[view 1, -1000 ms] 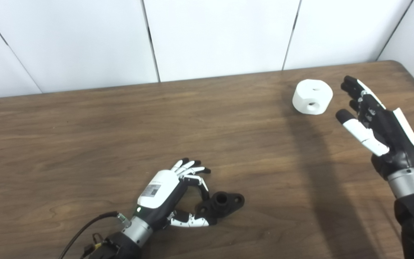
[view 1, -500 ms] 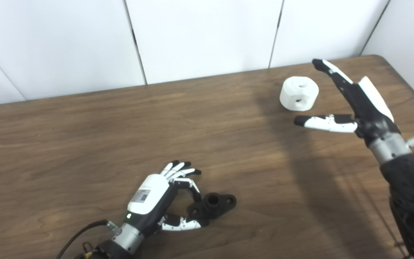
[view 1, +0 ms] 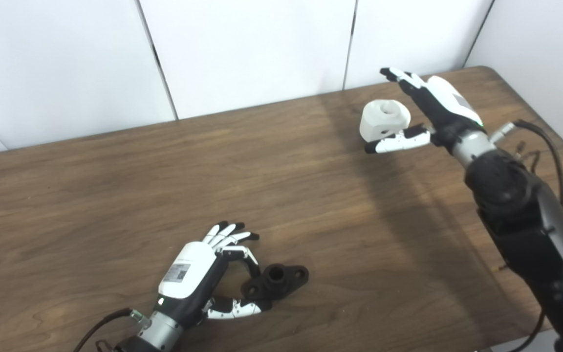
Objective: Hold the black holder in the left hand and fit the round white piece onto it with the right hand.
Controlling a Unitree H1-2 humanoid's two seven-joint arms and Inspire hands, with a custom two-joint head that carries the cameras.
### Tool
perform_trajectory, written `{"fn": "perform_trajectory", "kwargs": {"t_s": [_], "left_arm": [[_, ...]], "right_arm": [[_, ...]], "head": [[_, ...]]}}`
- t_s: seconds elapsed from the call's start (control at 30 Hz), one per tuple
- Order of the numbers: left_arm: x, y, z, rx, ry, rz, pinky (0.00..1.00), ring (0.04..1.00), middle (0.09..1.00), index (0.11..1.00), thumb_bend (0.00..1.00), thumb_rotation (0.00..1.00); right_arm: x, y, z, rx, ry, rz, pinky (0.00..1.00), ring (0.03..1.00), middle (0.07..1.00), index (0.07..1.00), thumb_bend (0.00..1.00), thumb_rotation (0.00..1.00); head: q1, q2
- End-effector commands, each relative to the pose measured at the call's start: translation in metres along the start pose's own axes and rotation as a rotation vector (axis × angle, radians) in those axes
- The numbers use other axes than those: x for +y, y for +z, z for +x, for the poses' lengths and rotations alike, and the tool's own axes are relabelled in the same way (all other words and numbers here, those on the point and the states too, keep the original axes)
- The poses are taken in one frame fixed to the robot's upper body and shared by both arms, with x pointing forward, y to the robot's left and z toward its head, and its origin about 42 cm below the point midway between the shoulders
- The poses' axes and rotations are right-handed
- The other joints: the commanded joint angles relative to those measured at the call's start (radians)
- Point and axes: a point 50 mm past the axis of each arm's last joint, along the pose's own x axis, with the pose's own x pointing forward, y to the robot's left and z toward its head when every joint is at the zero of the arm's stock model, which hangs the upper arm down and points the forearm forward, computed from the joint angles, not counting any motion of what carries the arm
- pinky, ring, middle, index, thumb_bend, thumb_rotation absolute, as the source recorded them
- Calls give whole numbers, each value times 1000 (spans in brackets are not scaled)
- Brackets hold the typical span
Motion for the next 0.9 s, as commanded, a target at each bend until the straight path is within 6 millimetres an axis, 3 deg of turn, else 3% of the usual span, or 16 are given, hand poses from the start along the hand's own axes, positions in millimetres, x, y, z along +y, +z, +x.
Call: {"fn": "perform_trajectory", "kwargs": {"t_s": [0.0,0.43,0.87], "left_arm": [[-5,-5,-8,21,-64,46,1000,939,846,485,524,55],[-4,-7,-9,21,-68,47,1000,942,851,485,524,56],[-5,-7,-7,16,-68,43,1000,939,844,485,524,56]], "right_arm": [[-25,6,14,-33,-73,-72,1000,980,899,932,872,360],[-40,3,56,46,24,-362,1000,1000,851,888,892,348],[-54,6,72,119,106,-452,1000,993,839,840,937,334]], "head": [[-7,0],[-44,-1],[-43,0]]}}
